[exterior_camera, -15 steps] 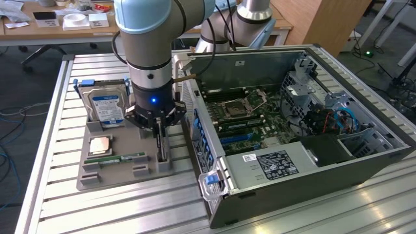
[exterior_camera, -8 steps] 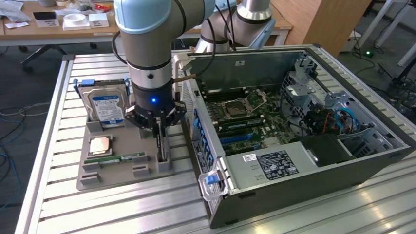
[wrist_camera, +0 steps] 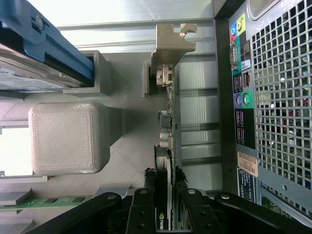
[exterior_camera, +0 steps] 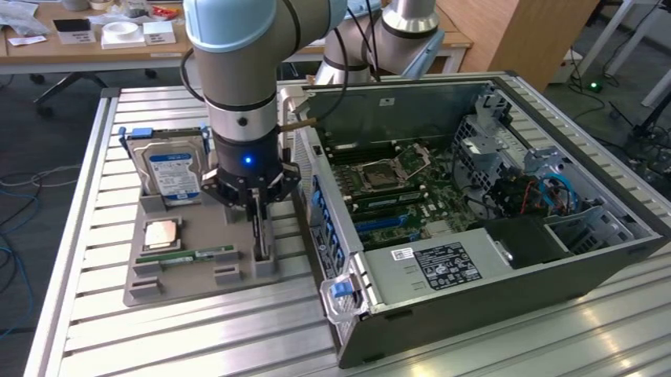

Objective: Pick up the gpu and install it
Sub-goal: 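Pick up the gpu and move the gpu toward the slot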

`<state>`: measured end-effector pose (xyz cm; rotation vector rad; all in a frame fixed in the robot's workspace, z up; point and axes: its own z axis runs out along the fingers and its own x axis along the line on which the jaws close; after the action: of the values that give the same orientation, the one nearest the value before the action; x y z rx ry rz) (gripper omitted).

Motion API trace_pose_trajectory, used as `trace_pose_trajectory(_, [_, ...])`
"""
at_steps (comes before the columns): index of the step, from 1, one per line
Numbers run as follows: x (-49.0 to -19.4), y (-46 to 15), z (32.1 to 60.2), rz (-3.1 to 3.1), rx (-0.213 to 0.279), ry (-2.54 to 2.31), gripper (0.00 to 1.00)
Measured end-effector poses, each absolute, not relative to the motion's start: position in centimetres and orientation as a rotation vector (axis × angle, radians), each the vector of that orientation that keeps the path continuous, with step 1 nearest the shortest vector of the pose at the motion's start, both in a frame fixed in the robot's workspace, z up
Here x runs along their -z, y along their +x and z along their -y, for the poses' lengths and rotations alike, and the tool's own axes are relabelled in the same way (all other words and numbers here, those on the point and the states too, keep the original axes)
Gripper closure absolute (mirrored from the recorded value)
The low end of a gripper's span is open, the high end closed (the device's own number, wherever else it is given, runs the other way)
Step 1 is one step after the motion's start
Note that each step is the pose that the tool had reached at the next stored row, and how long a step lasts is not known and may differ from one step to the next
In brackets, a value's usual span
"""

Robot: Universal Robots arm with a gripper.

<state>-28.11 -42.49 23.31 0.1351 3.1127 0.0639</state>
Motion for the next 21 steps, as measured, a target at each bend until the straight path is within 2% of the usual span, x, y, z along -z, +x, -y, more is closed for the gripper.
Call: trace_pose_trajectory(21, [-23.74,-28.12,42.50,-3.113,-0.063,0.135,0.74])
